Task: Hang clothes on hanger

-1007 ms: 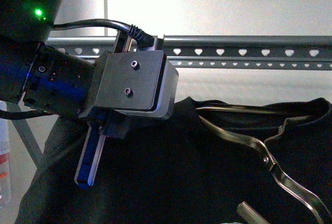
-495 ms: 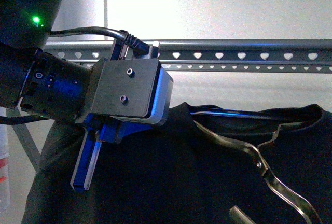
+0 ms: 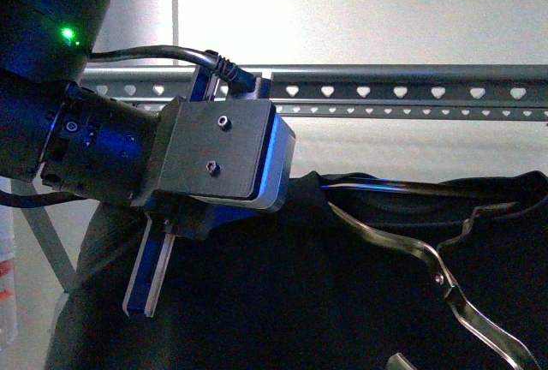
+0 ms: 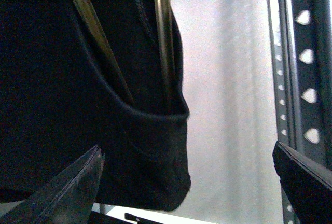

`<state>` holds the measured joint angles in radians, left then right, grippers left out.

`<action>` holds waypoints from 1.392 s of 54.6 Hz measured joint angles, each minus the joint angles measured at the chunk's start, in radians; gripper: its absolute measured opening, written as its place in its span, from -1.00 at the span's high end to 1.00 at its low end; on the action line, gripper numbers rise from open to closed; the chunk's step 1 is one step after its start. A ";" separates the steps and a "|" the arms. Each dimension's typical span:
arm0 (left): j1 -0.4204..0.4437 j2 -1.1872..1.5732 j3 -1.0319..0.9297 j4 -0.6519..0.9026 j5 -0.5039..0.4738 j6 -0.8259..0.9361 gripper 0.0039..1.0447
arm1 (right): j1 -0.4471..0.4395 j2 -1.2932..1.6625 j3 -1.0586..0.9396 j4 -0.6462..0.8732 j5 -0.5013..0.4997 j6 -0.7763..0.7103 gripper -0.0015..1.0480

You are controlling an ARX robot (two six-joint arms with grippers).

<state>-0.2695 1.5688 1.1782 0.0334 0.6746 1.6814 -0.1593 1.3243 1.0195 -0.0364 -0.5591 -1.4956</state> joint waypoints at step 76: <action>-0.002 -0.001 0.000 0.005 0.009 0.003 -0.48 | -0.010 0.177 0.071 -0.474 0.138 0.148 0.83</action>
<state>-0.2714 1.5681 1.1782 0.0383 0.6834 1.6844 -0.1692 1.5009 1.0908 -0.5102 -0.4210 -1.3476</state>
